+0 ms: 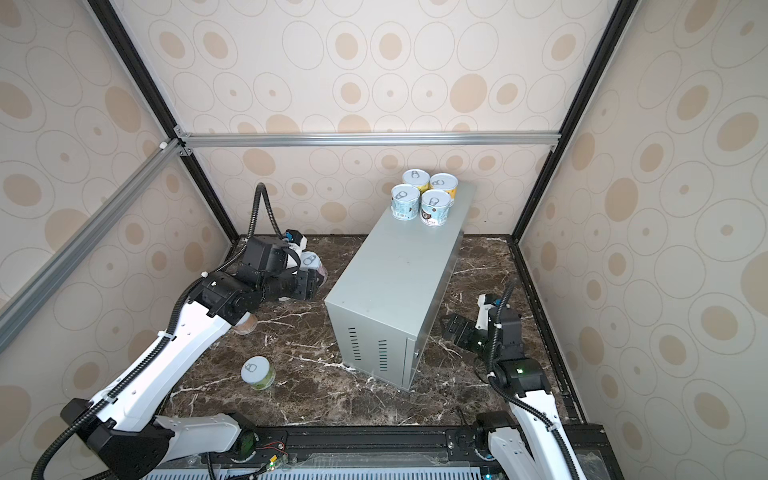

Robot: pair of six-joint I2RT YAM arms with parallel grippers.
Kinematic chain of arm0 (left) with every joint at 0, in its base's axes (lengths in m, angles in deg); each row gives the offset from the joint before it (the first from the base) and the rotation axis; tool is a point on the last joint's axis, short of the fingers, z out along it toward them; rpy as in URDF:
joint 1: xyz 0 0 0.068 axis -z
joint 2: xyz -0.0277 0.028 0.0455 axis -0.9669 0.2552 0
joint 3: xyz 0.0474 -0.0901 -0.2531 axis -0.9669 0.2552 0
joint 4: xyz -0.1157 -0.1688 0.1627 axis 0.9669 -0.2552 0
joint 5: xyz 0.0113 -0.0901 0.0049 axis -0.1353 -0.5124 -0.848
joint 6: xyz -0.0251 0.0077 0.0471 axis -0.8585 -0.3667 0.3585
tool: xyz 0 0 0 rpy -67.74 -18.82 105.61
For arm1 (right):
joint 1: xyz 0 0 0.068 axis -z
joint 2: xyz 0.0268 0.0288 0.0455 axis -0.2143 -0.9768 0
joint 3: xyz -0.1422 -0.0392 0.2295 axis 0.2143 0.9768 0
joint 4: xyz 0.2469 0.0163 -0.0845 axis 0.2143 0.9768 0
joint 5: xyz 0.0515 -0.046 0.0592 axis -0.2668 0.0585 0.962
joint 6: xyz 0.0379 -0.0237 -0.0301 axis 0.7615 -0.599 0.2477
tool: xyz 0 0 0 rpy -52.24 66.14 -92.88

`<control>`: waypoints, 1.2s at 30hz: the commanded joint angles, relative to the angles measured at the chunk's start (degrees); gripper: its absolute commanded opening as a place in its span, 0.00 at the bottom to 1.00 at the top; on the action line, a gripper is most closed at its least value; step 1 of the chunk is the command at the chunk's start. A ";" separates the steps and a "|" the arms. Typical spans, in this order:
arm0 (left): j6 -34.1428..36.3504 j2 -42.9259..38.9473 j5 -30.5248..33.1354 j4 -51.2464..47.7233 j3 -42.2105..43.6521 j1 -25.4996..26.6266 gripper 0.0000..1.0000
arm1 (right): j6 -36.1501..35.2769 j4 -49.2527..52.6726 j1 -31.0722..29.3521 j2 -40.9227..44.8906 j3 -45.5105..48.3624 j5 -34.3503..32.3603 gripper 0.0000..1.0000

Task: Place and organize the canned foods onto the counter
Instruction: 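Carry the pink can with the left gripper up over the cabinet top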

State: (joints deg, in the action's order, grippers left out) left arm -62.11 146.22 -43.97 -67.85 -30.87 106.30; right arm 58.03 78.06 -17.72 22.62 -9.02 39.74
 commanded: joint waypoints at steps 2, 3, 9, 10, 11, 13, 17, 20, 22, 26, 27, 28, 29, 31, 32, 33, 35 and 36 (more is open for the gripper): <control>2.68 -1.36 2.42 0.04 -6.93 1.22 0.59 | -0.79 1.69 0.15 0.94 -1.34 -0.44 1.00; 2.99 -1.23 2.42 -0.62 -8.12 1.37 0.59 | -0.81 1.91 0.16 1.13 -1.52 -0.55 1.00; 6.21 1.20 3.31 -7.49 -18.33 2.76 0.59 | -1.00 3.07 0.09 2.03 -2.84 -0.69 1.00; 6.53 1.19 3.87 -7.62 -19.31 3.36 0.59 | -1.00 3.11 0.11 2.12 -3.10 -0.58 1.00; 6.57 1.10 3.85 -7.62 -20.06 3.61 0.59 | -0.98 3.17 0.15 2.11 -3.41 -0.40 0.99; 6.58 1.48 2.99 -7.81 -21.64 4.24 0.59 | -1.19 3.26 0.09 1.95 -4.21 -0.12 0.99; 6.79 3.41 2.59 -7.84 -24.59 6.45 0.59 | -1.58 3.94 0.12 1.29 -5.86 0.23 0.99; 7.24 5.58 3.51 -7.84 -26.90 8.57 0.59 | -1.98 4.52 0.13 0.95 -6.70 0.31 0.99; 7.59 6.95 3.77 -7.86 -28.24 9.66 0.59 | -2.01 4.71 0.15 0.86 -6.82 0.34 0.99; 8.20 9.54 3.92 -7.92 -30.76 11.34 0.58 | -2.00 5.04 0.11 1.09 -6.86 0.49 0.99; 8.39 10.24 3.83 -7.87 -31.37 11.67 0.59 | -1.97 5.04 0.07 1.19 -6.82 0.46 0.99; 8.34 10.79 3.83 -7.88 -31.89 11.96 0.59 | -2.04 5.04 0.12 1.27 -6.83 0.51 0.99; 8.48 11.51 3.74 -7.87 -32.45 12.45 0.59 | -1.98 5.05 0.12 1.29 -6.88 0.46 0.99; 8.58 12.79 3.64 -7.72 -33.33 13.41 0.59 | -1.95 4.96 0.11 1.30 -6.81 0.54 0.99; 8.63 13.30 3.66 -7.48 -33.58 13.75 0.59 | -1.98 4.98 0.15 1.28 -6.75 0.60 0.99; 8.65 13.76 3.65 -7.24 -33.76 14.11 0.59 | -1.95 4.90 0.12 1.27 -6.57 0.74 0.99; 8.65 14.65 3.25 -6.72 -34.00 14.66 0.59 | -1.91 4.62 0.16 1.20 -6.38 0.83 0.99; 8.57 15.17 3.08 -6.54 -34.24 14.90 0.59 | -1.87 4.61 0.13 1.26 -6.18 0.81 0.99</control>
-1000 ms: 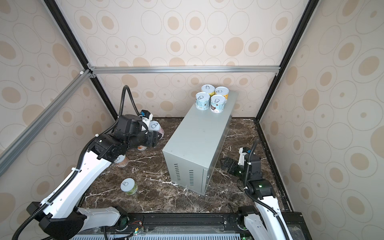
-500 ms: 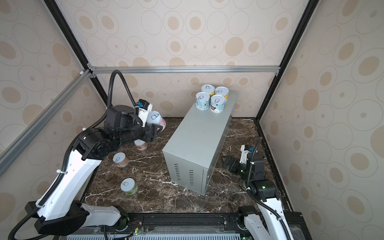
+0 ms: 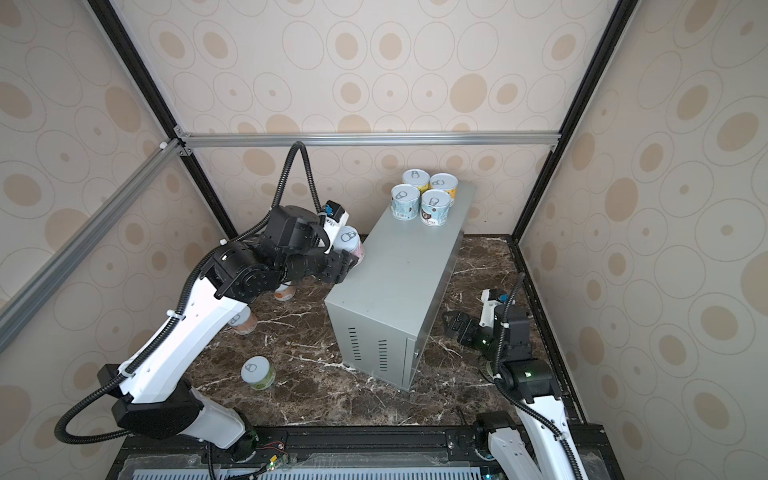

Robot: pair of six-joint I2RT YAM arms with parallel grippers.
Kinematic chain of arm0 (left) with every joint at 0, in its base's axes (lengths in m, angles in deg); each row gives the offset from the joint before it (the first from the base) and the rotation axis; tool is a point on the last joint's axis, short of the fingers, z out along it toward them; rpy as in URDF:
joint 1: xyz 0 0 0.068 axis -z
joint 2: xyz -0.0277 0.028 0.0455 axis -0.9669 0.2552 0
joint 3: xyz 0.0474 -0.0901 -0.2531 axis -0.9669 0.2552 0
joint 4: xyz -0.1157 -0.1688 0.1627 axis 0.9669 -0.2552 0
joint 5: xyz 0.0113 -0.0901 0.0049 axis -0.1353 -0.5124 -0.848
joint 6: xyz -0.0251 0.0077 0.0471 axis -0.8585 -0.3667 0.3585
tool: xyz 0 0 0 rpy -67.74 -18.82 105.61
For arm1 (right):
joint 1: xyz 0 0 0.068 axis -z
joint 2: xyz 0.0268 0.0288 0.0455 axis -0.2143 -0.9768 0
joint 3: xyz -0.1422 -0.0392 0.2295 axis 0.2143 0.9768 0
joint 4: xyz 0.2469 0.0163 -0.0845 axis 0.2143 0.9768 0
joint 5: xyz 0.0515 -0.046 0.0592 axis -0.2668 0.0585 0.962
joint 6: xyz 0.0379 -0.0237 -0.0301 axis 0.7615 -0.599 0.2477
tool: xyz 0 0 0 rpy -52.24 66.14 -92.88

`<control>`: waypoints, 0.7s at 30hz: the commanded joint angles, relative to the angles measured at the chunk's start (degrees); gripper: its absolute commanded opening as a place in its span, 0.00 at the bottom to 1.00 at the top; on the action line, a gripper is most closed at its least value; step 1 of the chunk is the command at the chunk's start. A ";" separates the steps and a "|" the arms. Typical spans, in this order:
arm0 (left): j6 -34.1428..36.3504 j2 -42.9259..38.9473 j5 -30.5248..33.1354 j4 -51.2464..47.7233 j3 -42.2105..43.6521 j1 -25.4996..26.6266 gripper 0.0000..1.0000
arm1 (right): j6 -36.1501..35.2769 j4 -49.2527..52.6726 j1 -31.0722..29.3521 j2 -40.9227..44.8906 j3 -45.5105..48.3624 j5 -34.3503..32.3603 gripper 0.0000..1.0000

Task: Place and organize the canned foods onto the counter
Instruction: 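Carry the pink can with the left gripper up over the cabinet top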

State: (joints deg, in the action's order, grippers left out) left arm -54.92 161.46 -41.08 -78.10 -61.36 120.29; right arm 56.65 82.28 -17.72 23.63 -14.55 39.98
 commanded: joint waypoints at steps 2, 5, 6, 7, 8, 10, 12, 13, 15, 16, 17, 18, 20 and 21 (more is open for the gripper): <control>1.38 0.82 -0.02 3.95 -4.16 1.31 0.59 | -0.61 0.22 0.11 0.28 -0.33 0.61 0.99; 1.17 2.44 -0.45 4.35 -5.07 1.88 0.59 | -0.56 -0.05 0.12 0.28 -0.04 0.75 0.99; 1.17 3.09 -0.69 4.50 -5.50 2.05 0.59 | -0.57 -0.19 0.15 0.23 0.09 0.77 0.99; 1.18 3.73 -0.81 4.57 -5.95 2.28 0.59 | -0.54 -0.26 0.16 0.34 0.19 0.86 0.99; 1.15 4.32 -0.81 4.61 -6.40 2.44 0.59 | -0.51 -0.33 0.15 0.28 0.24 0.88 0.99; 1.18 5.72 -0.89 4.64 -7.55 2.77 0.59 | -0.54 -0.65 0.13 0.26 0.60 0.90 0.99; 1.28 7.04 -1.07 4.53 -8.79 3.06 0.60 | -0.59 -0.73 0.11 0.32 0.80 0.89 0.99; 1.36 7.79 -1.21 4.59 -9.44 3.12 0.60 | -0.59 -0.76 0.08 0.39 0.96 0.89 0.99; 1.41 8.97 -1.16 4.33 -10.44 3.26 0.62 | -0.64 -0.81 0.10 0.55 1.08 1.01 0.99; 1.51 9.49 -1.16 4.24 -10.94 3.29 0.63 | -0.59 -0.93 0.09 0.62 1.17 0.97 0.99; 1.54 9.97 -1.16 4.30 -11.20 3.27 0.64 | -0.73 -0.93 0.13 0.70 1.17 1.02 0.99; 1.58 10.43 -1.16 4.39 -11.51 3.27 0.65 | -0.66 -0.93 0.14 0.74 1.18 0.98 0.99; 1.73 11.17 -1.30 4.53 -11.91 3.29 0.68 | -0.80 -0.85 0.15 0.89 1.31 0.89 0.99; 1.85 11.50 -1.41 4.70 -12.21 3.30 0.71 | -0.79 -0.78 0.12 0.98 1.26 0.89 0.99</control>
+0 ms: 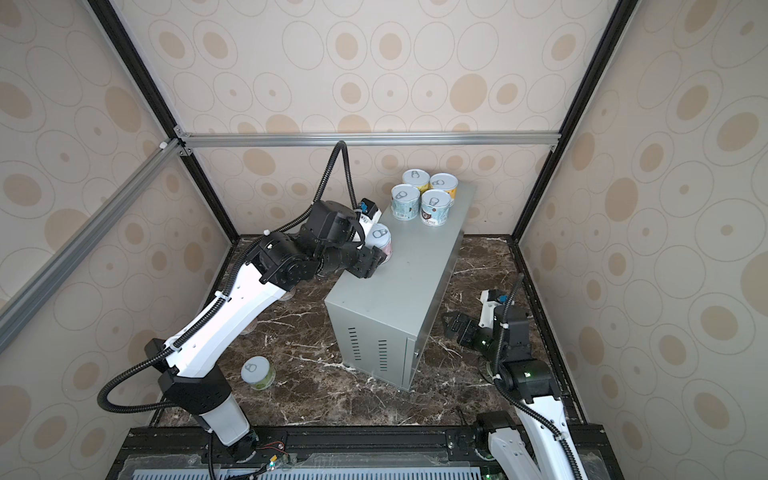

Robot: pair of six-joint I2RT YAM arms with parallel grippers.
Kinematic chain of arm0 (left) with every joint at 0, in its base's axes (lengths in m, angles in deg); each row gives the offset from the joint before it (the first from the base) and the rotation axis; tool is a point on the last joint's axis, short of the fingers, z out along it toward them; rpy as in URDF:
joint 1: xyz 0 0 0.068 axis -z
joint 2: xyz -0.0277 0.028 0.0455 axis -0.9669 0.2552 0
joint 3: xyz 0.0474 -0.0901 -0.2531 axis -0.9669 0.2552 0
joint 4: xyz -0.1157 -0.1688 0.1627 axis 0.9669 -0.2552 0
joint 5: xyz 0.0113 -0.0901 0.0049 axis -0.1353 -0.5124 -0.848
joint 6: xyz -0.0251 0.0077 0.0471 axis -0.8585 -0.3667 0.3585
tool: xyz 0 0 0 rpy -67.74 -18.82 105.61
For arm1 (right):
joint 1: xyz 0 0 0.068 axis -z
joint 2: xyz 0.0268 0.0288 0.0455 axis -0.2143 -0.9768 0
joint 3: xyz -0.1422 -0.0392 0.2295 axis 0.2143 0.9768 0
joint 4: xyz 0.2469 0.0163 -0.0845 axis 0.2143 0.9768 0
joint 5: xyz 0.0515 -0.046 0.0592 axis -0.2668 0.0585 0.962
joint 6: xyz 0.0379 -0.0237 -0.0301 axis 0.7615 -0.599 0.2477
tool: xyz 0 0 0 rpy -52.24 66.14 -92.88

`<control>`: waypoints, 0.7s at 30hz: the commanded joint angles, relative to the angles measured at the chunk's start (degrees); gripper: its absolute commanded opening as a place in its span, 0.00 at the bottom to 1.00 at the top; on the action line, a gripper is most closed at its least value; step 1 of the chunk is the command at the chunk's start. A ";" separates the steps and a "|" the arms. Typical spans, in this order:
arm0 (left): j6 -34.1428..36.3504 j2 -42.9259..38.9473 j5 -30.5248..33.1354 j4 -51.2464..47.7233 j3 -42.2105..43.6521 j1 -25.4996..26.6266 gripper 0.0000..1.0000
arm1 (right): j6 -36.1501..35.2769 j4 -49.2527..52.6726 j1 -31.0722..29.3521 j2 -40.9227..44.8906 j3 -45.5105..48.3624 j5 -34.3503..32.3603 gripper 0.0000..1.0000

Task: Place and organize the canned foods onto the counter
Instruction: 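Carry the pink can with the left gripper up over the cabinet top, then lower the pink can in front of the pale blue cans on the cabinet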

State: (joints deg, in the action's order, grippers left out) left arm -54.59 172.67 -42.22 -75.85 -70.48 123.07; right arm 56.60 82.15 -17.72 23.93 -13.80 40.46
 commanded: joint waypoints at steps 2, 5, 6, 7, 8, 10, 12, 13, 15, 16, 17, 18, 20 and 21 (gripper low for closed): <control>1.69 0.71 -0.51 2.82 -3.19 0.52 0.74 | -0.83 -0.48 0.11 0.85 0.55 0.37 0.99; 1.86 1.10 -0.82 3.16 -3.49 0.48 0.79 | -0.90 -0.45 0.10 0.92 0.43 0.27 0.99; 1.87 1.18 -0.87 3.21 -3.65 0.50 0.81 | -0.89 -0.45 0.11 0.89 0.28 0.24 0.99; 1.92 1.13 -0.90 3.29 -3.63 0.50 0.83 | -0.89 -0.29 0.08 0.76 0.11 0.34 0.99; 2.03 1.03 -0.88 3.38 -3.61 0.55 0.84 | -0.88 -0.32 0.14 0.66 0.00 0.40 0.99; 2.00 0.61 -0.91 3.71 -3.28 0.55 0.88 | -0.74 -0.43 0.11 0.44 -0.31 0.41 0.99; 2.12 -0.07 -0.90 4.14 -2.81 0.51 0.91 | -0.62 -0.54 0.16 0.11 -0.45 0.61 0.99; 2.11 -0.52 -0.82 4.35 -2.70 0.50 0.93 | -0.62 -0.46 0.14 -0.09 -0.84 0.66 0.99; 2.14 -1.60 -0.66 4.64 -2.58 0.56 0.96 | -0.84 0.22 0.11 -0.31 -1.77 0.62 0.99; 2.19 -2.34 -0.73 4.87 -2.17 0.51 0.98 | -0.93 0.49 0.10 -0.30 -2.14 0.57 0.99; 2.18 -3.35 -0.69 5.43 -1.11 0.52 0.99 | -0.91 0.71 0.15 -0.20 -2.50 0.33 0.99; 2.06 -4.65 -0.60 6.23 0.35 0.55 0.99 | -0.88 0.79 0.09 -0.12 -2.71 0.16 0.99; 1.67 -8.13 -0.40 8.34 4.86 0.54 0.99 | -0.73 0.80 0.09 0.24 -2.79 0.05 0.99; 1.42 -10.38 -0.31 10.16 8.07 0.56 0.99 | -0.75 0.83 0.15 0.36 -2.82 0.12 0.99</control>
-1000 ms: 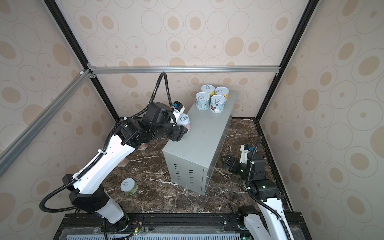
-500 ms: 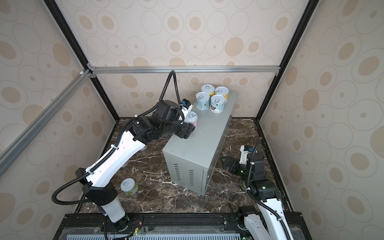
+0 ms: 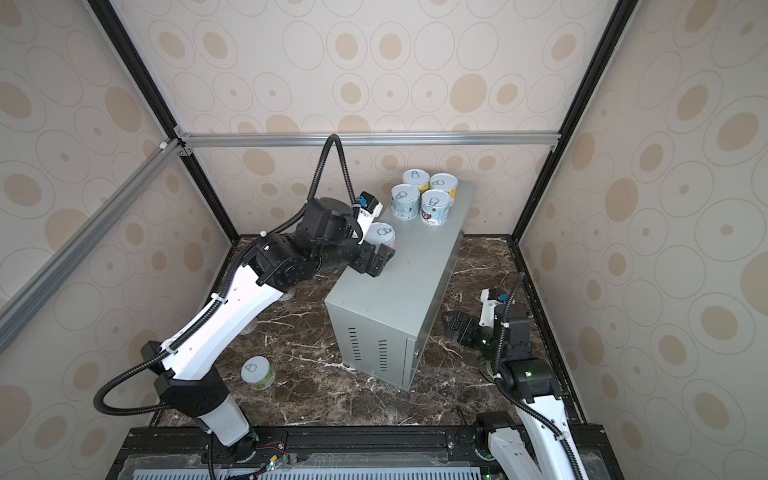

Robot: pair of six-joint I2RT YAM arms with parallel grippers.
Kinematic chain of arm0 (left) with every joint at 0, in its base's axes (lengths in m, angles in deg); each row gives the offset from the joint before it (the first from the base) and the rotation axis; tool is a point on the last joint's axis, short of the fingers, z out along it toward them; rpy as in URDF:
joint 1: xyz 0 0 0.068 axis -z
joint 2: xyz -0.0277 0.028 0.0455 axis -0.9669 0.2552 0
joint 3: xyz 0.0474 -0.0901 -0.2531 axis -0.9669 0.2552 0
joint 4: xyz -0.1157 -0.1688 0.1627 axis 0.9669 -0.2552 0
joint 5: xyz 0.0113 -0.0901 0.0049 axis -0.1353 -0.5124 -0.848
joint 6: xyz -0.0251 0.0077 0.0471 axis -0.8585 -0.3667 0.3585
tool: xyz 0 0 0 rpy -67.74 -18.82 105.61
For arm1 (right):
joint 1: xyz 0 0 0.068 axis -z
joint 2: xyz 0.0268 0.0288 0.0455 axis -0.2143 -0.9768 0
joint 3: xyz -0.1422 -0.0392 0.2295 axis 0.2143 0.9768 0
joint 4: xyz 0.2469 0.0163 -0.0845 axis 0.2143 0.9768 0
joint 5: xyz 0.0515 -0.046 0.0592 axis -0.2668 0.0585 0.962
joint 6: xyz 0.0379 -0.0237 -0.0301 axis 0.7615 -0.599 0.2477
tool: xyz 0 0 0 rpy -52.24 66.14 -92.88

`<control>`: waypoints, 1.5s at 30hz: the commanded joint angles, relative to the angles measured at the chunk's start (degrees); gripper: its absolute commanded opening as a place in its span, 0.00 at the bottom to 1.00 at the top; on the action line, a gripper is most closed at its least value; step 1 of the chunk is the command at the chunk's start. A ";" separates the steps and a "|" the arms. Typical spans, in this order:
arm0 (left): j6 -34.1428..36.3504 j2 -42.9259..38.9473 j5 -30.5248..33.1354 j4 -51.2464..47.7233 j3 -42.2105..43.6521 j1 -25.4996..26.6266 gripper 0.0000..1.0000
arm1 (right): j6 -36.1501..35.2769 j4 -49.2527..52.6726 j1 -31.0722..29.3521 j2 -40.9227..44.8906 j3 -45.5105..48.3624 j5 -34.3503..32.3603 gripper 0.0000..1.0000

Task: Place and organize the canned foods onto the counter
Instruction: 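Lower the pink can in front of the pale blue cans on the cabinet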

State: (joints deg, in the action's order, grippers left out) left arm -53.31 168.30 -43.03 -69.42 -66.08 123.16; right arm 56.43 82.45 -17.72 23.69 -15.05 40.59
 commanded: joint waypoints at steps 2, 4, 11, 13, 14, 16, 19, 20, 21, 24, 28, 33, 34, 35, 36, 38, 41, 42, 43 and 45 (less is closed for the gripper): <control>-0.63 -10.92 0.84 8.44 11.15 0.44 0.98 | -0.70 0.90 0.09 0.71 -2.03 -0.42 0.99; -2.25 -16.17 2.29 14.22 19.64 0.48 0.94 | -1.01 1.61 0.10 0.84 -2.70 -0.74 0.99; -7.66 -27.68 1.32 31.72 40.39 0.65 0.68 | -1.23 2.99 0.08 0.64 -5.10 -1.41 0.99; -8.03 -28.10 0.53 33.46 42.31 0.75 0.64 | -1.74 3.85 0.13 0.63 -5.87 -1.78 0.99; -7.95 -27.94 0.44 33.74 42.67 0.82 0.62 | -1.84 4.17 0.15 0.73 -6.12 -1.88 0.99; -7.86 -27.42 0.52 33.95 42.82 0.92 0.59 | -1.94 4.56 0.12 0.98 -6.41 -2.15 0.99; -7.55 -26.42 0.25 34.47 42.15 1.10 0.59 | -1.69 4.69 0.08 1.29 -6.14 -2.27 0.99; -7.43 -25.98 0.25 34.49 41.75 1.10 0.59 | -1.59 4.71 0.13 1.44 -6.07 -2.20 0.99; -7.27 -25.37 0.25 34.39 41.23 1.18 0.59 | -1.58 4.69 0.13 1.53 -6.06 -2.23 0.99; -6.92 -23.63 0.69 34.15 39.96 1.27 0.59 | -1.76 4.91 0.14 1.77 -5.70 -2.54 0.99; -6.72 -21.44 2.01 34.12 38.59 1.34 0.57 | -1.72 4.62 0.14 1.83 -5.32 -2.42 0.99; -6.90 -18.72 3.74 34.54 36.69 1.36 0.56 | -1.54 4.12 0.08 1.88 -4.75 -2.15 0.99; -7.01 -18.20 3.93 34.53 36.22 1.36 0.56 | -1.62 4.01 0.10 1.88 -4.65 -2.11 0.99; -7.06 -17.41 4.18 34.48 35.66 1.30 0.56 | -1.60 3.94 0.13 1.96 -4.36 -2.06 0.99; -7.19 -16.63 4.29 34.45 35.04 1.35 0.56 | -1.59 3.75 0.11 1.97 -4.19 -2.04 0.99; -7.28 -15.12 4.68 34.52 34.04 1.36 0.55 | -1.74 3.63 0.15 1.96 -3.90 -2.10 0.99; -7.50 -13.08 5.15 34.79 32.52 1.36 0.54 | -1.87 3.24 0.15 1.97 -3.32 -2.05 0.99; -7.58 -12.41 5.38 34.87 31.93 1.36 0.54 | -1.92 3.11 0.15 1.91 -3.16 -2.12 0.99; -7.68 -11.84 5.67 34.85 31.53 1.36 0.53 | -2.03 3.03 0.11 2.01 -2.99 -2.15 0.99; -7.90 -10.46 6.92 34.51 30.22 1.29 0.53 | -2.03 2.72 0.11 2.11 -2.55 -2.10 0.99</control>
State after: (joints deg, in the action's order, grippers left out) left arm -60.34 156.34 -38.24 -35.59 -32.64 123.96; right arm 55.16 86.02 -17.72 25.25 -18.48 38.60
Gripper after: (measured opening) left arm 0.529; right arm 0.990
